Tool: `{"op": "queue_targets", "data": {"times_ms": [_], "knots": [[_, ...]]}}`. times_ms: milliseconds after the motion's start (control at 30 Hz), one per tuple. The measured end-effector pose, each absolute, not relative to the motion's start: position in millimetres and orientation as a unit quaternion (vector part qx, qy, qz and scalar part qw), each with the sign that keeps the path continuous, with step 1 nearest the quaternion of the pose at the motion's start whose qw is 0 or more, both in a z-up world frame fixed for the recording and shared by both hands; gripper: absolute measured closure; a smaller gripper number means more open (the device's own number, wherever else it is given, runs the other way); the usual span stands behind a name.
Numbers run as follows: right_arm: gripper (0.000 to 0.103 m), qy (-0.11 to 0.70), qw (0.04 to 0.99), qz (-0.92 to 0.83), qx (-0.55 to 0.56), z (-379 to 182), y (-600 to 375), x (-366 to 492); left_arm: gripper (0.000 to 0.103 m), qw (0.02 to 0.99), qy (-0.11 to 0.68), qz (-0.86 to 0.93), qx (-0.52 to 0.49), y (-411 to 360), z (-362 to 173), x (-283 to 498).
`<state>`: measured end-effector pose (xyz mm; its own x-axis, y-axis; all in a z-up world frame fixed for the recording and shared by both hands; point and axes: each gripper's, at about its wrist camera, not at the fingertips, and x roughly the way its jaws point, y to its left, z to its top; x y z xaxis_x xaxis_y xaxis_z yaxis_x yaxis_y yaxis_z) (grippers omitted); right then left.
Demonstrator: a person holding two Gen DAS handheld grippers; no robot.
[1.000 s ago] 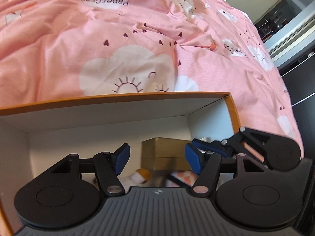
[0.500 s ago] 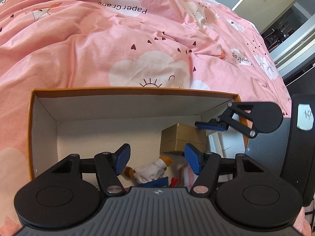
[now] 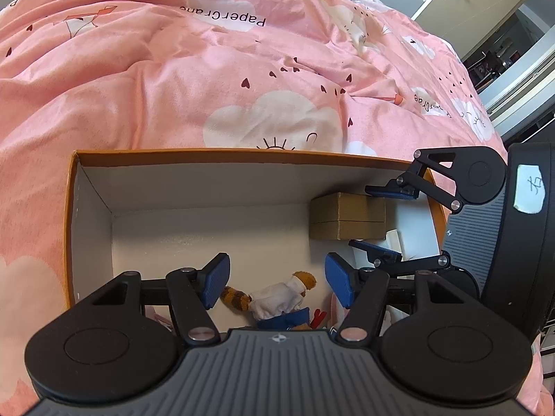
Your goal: Organize objects
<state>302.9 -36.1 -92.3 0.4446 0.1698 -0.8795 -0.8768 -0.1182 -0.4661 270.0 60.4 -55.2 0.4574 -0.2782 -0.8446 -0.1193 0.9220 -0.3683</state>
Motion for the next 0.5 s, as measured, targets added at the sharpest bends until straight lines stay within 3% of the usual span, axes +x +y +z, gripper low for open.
{"op": "queue_targets", "data": {"times_ms": [233, 333, 400, 500], "knots": [[0.059, 0.257, 0.574, 0.425, -0.651, -92.7, -32.2, 299.4, 0.031, 0.835, 0.513, -0.043, -0.194, 65.0, -52.7, 264.1], [0.072, 0.262, 0.555, 0.422, -0.667, -95.2, -32.0, 297.6, 0.031, 0.836, 0.511, -0.045, -0.196, 66.0, -51.9, 263.1], [0.073, 0.263, 0.548, 0.411, -0.68, -99.2, -32.7, 297.1, 0.031, 0.837, 0.51, -0.046, -0.195, 65.7, -52.2, 262.2], [0.074, 0.3, 0.585, 0.425, -0.622, -83.4, -29.5, 304.6, 0.031, 0.84, 0.508, -0.04, -0.188, 64.8, -52.7, 261.1]]}}
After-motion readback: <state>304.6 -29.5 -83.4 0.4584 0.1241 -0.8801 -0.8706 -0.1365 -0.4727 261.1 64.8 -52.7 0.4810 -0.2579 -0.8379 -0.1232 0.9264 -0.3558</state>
